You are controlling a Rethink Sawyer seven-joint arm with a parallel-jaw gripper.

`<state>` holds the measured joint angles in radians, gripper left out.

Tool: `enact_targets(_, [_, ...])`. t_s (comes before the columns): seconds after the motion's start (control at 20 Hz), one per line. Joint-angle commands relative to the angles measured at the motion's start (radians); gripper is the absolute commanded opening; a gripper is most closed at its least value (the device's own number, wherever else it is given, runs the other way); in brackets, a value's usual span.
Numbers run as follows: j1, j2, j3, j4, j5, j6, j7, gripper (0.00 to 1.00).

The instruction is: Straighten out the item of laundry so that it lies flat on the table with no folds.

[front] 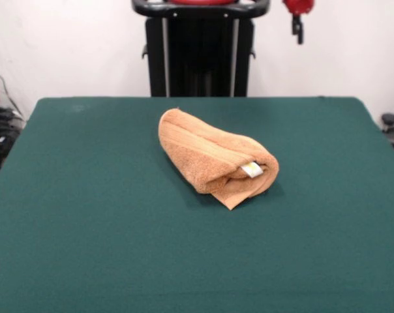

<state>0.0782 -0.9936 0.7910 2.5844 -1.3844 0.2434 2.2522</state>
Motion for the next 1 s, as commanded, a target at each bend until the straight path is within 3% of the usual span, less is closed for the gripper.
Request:
enact_targets(0.05, [0.106, -0.013, -0.216, -0.118, -0.069, -0.016, 0.286, 1.00])
enact_targets(0.4, [0.223, -0.150, -0.381, -0.170, 0.024, -0.170, 0.232, 1.00])
enact_targets(0.7, [0.273, -0.029, -0.487, -0.263, -0.034, -0.152, 0.219, 1.00])
enact_targets(1.0, [0.226, 0.126, -0.493, -0.321, -0.035, -0.139, 0.131, 1.00])
